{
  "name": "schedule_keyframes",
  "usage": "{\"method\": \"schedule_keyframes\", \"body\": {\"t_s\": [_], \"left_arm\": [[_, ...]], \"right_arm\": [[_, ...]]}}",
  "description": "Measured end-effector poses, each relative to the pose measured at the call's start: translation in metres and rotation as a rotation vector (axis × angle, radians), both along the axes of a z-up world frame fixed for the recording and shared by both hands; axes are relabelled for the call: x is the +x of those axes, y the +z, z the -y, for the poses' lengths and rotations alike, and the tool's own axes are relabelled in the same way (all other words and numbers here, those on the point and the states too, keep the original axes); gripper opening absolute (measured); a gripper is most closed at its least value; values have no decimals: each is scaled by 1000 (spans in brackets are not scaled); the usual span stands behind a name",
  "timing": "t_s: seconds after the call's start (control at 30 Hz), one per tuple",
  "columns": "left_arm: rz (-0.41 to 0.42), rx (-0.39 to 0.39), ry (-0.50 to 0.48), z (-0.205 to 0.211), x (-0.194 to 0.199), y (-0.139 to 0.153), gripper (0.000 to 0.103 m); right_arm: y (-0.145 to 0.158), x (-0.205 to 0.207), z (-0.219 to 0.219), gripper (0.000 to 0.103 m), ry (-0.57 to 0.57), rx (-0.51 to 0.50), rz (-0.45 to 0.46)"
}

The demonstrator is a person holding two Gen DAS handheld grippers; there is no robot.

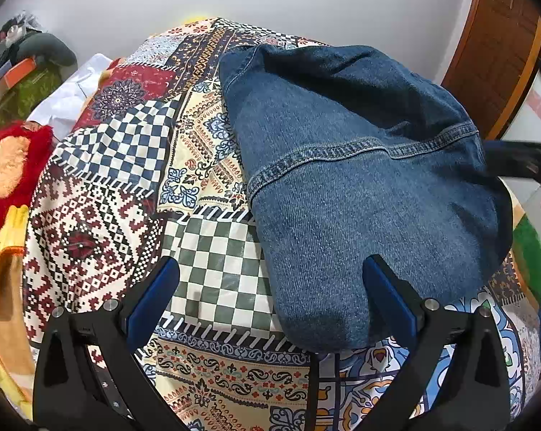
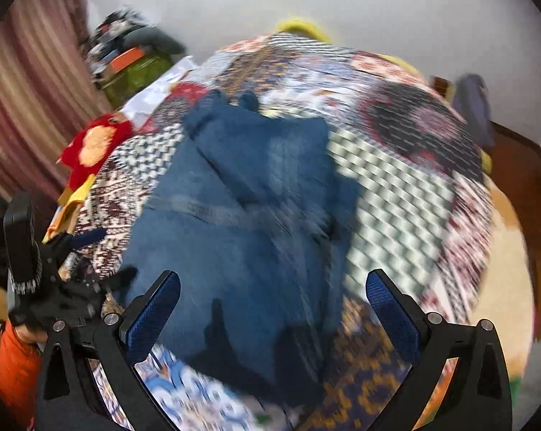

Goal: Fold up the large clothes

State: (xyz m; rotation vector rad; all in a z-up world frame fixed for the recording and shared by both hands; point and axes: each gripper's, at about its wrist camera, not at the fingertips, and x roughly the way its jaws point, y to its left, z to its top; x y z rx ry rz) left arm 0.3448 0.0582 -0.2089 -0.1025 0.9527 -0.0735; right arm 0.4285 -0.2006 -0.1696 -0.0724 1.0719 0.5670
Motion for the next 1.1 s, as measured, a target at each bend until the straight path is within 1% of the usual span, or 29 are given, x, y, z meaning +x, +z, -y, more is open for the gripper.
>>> {"method": "schedule_keyframes", "body": {"t_s": [0.13, 0.2, 0.33, 0.37, 0.43, 0.47, 0.57, 0.67, 0.77, 0.83, 0.87, 0.93, 0.97, 1.0, 1.1], "left_arm": [[-6, -30, -12, -4, 2, -5, 103], [-6, -37, -18, -5, 3, -7, 103], [3, -37, -18, -5, 3, -8, 103], [5, -35, -18, -4, 3, -9, 103], [7, -32, -21, -3, 3, -9, 103], [6, -32, -23, -3, 3, -9, 103], [3, -31, -26, -3, 4, -10, 103], [-5, -28, -25, -2, 4, -10, 103], [-11, 1, -27, -1, 3, -5, 103], [-5, 30, -26, 1, 2, 3, 103], [9, 64, -29, 3, 2, 10, 103], [31, 111, -36, 6, 2, 19, 103], [46, 135, -46, 9, 4, 25, 103], [54, 142, -54, 12, 6, 29, 103], [62, 126, -68, 19, 12, 34, 103]], "right_arm": [[-20, 37, -21, 103, 7, -19, -66], [-29, 60, -23, 103, -21, -19, -98], [-34, 92, -1, 103, -123, -20, -72], [-37, 97, 6, 103, -126, -14, -77], [-43, 102, 17, 103, -164, -33, -69], [-48, 102, 25, 103, -186, -51, -57], [-55, 97, 47, 103, -205, -9, -57], [-56, 88, 61, 103, -225, -2, -57], [-42, 76, 67, 103, -253, -2, -40], [-25, 64, 66, 103, -264, -23, 11], [-11, 54, 65, 103, -253, -21, 58], [7, 39, 65, 103, -215, 7, 98], [13, 31, 62, 103, -191, 27, 99], [16, 26, 60, 103, -174, 37, 93], [10, 12, 52, 103, -128, 53, 55]]}}
